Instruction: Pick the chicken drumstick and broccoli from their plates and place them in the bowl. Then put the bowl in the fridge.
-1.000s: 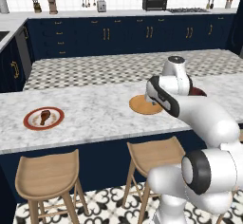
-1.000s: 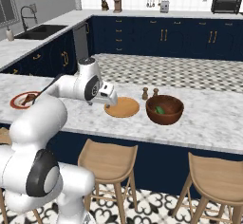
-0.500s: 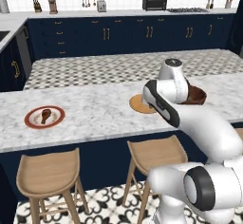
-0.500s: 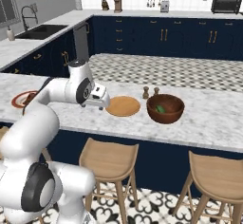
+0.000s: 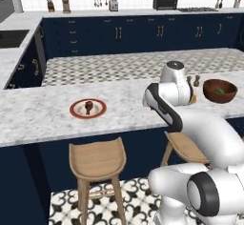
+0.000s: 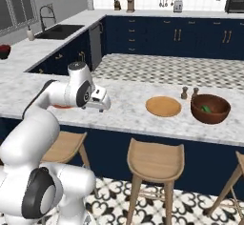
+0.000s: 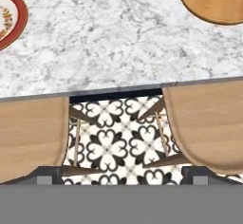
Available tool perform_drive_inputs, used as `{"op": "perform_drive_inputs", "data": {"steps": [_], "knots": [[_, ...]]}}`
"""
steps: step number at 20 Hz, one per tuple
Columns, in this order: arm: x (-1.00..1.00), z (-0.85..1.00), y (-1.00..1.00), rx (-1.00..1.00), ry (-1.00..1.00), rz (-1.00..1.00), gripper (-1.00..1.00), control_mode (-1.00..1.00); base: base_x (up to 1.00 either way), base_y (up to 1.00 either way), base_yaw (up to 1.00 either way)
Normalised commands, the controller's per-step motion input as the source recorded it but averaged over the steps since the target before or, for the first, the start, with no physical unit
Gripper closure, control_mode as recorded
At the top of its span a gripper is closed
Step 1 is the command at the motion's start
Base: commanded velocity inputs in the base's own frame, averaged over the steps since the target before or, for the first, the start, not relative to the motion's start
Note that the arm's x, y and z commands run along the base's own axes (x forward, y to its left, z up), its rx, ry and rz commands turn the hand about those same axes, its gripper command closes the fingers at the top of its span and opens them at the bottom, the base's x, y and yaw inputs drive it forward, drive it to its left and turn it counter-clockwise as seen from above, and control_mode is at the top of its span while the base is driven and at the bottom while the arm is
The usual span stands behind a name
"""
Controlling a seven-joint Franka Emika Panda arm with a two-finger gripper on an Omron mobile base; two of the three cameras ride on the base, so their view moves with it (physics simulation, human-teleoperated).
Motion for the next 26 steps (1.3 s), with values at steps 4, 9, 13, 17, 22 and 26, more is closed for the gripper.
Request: {"op": "perform_drive_inputs", "data": {"steps": [4, 9, 13, 17, 22, 26], "knots": [[0.00, 0.00, 0.00, 0.00, 0.00, 0.00, -1.00, 1.00, -0.38, 1.00, 0.00], [0.00, 0.00, 0.00, 0.00, 0.00, 0.00, -1.00, 1.00, -0.06, 1.00, 0.00], [0.00, 0.00, 0.00, 0.00, 0.00, 0.00, -1.00, 1.00, 0.56, 0.59, 0.00], [0.00, 0.00, 0.00, 0.00, 0.00, 0.00, -1.00, 1.00, 0.94, -0.12, 0.00], [0.40, 0.00, -0.17, 0.00, 0.05, 0.00, -1.00, -1.00, 0.60, -0.25, 0.00], [0.87, -0.24, -0.47, 0.00, 0.09, 0.00, -1.00, -1.00, 0.00, 0.00, 0.00]]}}
